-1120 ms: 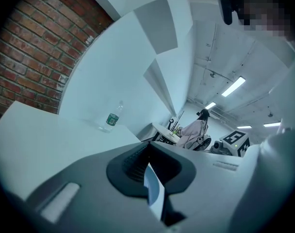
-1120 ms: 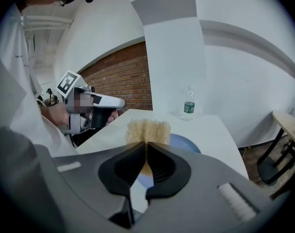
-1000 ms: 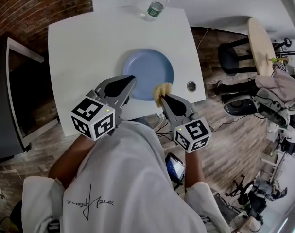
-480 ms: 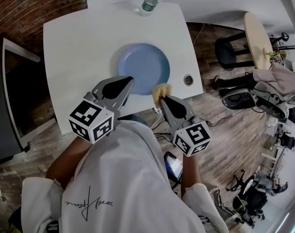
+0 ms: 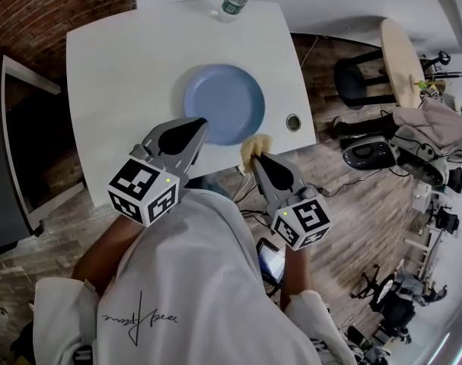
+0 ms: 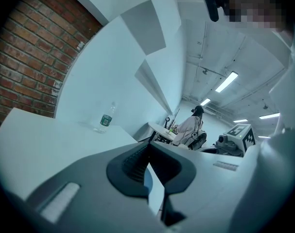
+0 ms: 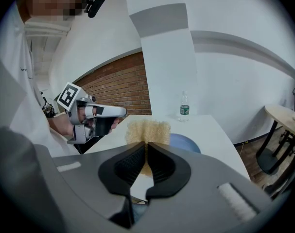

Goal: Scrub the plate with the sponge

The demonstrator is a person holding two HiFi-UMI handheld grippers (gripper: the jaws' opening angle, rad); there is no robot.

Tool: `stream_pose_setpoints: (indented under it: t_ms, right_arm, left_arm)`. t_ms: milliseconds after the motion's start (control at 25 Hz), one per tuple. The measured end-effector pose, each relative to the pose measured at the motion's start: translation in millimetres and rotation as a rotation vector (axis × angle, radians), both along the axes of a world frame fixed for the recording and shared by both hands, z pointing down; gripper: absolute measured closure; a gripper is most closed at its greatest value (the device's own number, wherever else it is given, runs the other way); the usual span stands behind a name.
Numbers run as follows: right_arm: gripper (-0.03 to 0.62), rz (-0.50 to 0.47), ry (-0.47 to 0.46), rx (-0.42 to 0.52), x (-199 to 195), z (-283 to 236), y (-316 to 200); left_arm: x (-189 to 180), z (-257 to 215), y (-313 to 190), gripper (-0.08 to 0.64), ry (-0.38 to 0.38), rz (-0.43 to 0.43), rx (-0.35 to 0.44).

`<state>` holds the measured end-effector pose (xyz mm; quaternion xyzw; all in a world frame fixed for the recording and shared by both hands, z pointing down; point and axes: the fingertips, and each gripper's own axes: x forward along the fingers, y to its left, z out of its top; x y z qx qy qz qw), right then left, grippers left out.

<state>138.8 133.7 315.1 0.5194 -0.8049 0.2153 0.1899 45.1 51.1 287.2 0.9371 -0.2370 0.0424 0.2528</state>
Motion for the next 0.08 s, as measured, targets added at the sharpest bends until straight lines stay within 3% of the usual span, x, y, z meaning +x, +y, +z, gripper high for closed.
stream_pose_setpoints:
  t_ms: [80]
  right_arm:
    - [0.569,0.007,-0.002,0.001,1.5,-2.2,2.6]
  left_arm:
    - [1.2,-1.9,1.2,0.546,-0.001,0.001,0.007]
